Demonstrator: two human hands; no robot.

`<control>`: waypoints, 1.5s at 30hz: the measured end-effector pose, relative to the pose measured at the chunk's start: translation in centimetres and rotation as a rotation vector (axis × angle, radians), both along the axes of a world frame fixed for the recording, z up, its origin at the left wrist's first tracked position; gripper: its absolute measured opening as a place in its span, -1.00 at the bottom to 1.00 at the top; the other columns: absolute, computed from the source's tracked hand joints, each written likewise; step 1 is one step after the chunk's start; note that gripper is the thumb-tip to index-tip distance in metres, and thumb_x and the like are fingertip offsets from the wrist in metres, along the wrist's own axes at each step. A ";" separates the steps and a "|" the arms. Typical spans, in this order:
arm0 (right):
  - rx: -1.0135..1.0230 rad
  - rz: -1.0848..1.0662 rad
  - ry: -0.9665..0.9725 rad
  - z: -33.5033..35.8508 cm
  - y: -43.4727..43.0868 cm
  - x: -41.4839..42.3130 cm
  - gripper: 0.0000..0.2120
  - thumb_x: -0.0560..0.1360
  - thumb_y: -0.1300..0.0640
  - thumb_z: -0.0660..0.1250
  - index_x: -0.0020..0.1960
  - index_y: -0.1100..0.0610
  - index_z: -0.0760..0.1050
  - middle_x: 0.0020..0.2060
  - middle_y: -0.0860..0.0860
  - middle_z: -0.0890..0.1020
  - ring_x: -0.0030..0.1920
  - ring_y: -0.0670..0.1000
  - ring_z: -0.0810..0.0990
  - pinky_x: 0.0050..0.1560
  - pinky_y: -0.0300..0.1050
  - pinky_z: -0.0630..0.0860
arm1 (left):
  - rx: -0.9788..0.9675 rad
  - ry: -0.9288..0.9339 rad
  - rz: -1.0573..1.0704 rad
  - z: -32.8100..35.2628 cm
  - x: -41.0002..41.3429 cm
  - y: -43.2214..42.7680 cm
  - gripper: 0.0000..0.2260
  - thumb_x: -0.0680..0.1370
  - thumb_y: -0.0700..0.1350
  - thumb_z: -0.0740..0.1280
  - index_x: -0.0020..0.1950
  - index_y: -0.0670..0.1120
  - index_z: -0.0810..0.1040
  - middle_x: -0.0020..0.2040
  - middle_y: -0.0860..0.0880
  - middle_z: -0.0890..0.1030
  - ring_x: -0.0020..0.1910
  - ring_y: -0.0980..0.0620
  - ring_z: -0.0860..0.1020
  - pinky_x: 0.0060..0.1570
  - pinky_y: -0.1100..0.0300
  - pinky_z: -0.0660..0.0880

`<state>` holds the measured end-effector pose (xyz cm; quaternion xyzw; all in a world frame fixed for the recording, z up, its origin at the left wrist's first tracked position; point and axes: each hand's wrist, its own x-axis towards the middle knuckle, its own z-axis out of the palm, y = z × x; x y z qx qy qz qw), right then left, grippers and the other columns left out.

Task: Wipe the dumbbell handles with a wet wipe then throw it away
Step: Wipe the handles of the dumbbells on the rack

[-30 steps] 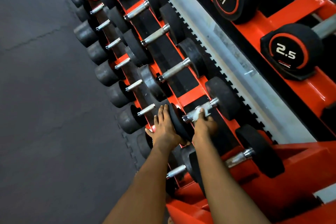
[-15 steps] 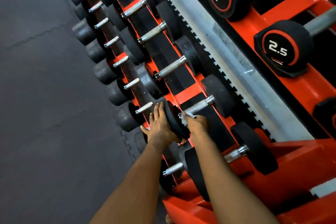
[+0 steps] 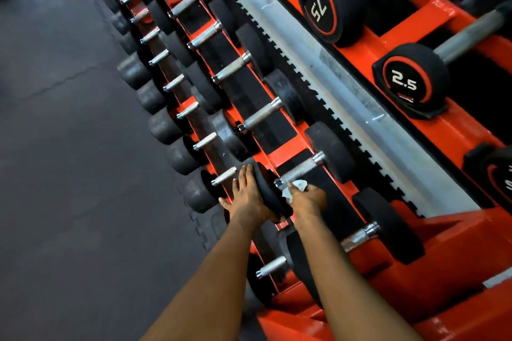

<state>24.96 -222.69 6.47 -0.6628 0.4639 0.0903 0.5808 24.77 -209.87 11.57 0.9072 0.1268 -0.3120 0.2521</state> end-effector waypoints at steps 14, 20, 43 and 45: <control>-0.092 0.313 -0.296 8.6 3.4 4.2 -0.92 0.48 0.25 0.42 -0.02 0.19 0.62 -0.16 0.02 0.70 -0.12 0.03 0.69 0.00 -0.07 0.63 | -0.070 -0.374 0.014 4.7 7.1 8.3 -0.41 0.43 0.10 0.54 0.37 -0.07 0.44 0.30 -0.11 0.52 0.35 -0.15 0.44 0.27 -0.07 0.47; -0.375 0.533 -0.337 8.7 6.3 10.1 -0.77 0.51 0.40 0.27 0.04 0.21 0.64 -0.07 0.03 0.69 -0.10 -0.10 0.64 -0.07 -0.43 0.42 | -0.072 -0.371 -0.188 1.5 14.2 10.7 0.16 0.24 0.14 0.65 0.63 -0.16 0.06 0.63 -0.16 0.11 0.61 -0.15 0.08 0.56 -0.06 0.11; -1.080 1.587 -0.312 3.4 6.0 21.4 -0.43 0.40 0.31 0.25 0.42 0.15 0.45 0.38 0.05 0.50 0.45 0.03 0.38 0.53 -0.08 -0.03 | -0.124 -0.116 -0.311 -1.5 19.4 12.4 0.37 0.17 0.12 0.70 0.64 -0.11 -0.21 0.66 -0.01 -0.14 0.63 -0.02 -0.21 0.56 -0.28 -0.11; -0.917 1.619 -0.360 2.5 7.8 20.3 -0.52 0.47 0.26 0.19 0.38 0.20 0.47 0.35 0.11 0.52 0.41 0.05 0.43 0.50 -0.17 0.02 | -0.109 -0.115 -0.315 -1.3 19.5 12.3 0.36 0.17 0.11 0.70 0.64 -0.11 -0.20 0.66 -0.01 -0.15 0.63 -0.01 -0.21 0.55 -0.28 -0.11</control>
